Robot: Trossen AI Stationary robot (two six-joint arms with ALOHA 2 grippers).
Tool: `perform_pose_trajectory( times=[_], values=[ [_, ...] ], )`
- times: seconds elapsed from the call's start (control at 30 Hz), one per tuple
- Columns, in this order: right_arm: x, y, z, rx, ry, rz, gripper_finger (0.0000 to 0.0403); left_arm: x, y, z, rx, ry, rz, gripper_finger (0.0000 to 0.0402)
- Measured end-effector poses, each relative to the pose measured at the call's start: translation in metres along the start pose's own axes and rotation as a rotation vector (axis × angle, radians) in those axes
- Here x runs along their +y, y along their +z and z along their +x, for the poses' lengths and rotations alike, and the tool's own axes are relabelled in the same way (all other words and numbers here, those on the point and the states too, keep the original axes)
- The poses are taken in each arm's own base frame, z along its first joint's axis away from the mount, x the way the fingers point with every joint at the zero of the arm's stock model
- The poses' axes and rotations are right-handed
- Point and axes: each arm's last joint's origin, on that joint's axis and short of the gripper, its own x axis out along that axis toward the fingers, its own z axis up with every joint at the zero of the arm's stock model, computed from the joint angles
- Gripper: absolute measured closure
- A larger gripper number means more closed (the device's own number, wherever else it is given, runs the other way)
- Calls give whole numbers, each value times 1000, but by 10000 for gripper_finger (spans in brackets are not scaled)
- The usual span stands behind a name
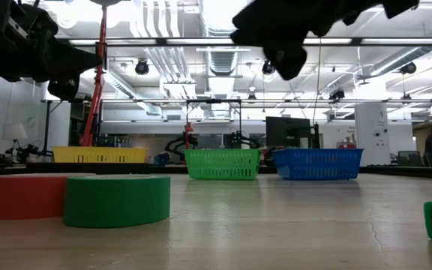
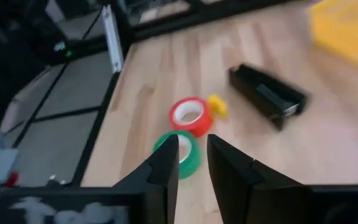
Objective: Pick and place Stapler, Stapler remover, tape
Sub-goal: Put the green tape in the blue basket
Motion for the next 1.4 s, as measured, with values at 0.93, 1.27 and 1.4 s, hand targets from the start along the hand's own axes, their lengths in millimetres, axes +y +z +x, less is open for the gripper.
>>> perform_pose_trajectory(
  times=[0.93,1.27,1.4],
  values=[
    [11,0,132,489,-153,0,215,0,-3,0,35,5,10,392],
    [12,-10,142,474,-143,-3,219,1,-4,0,45,7,13,392],
    [12,-15,144,483,-149,-8,224,1,-4,1,45,7,13,392]
  ],
)
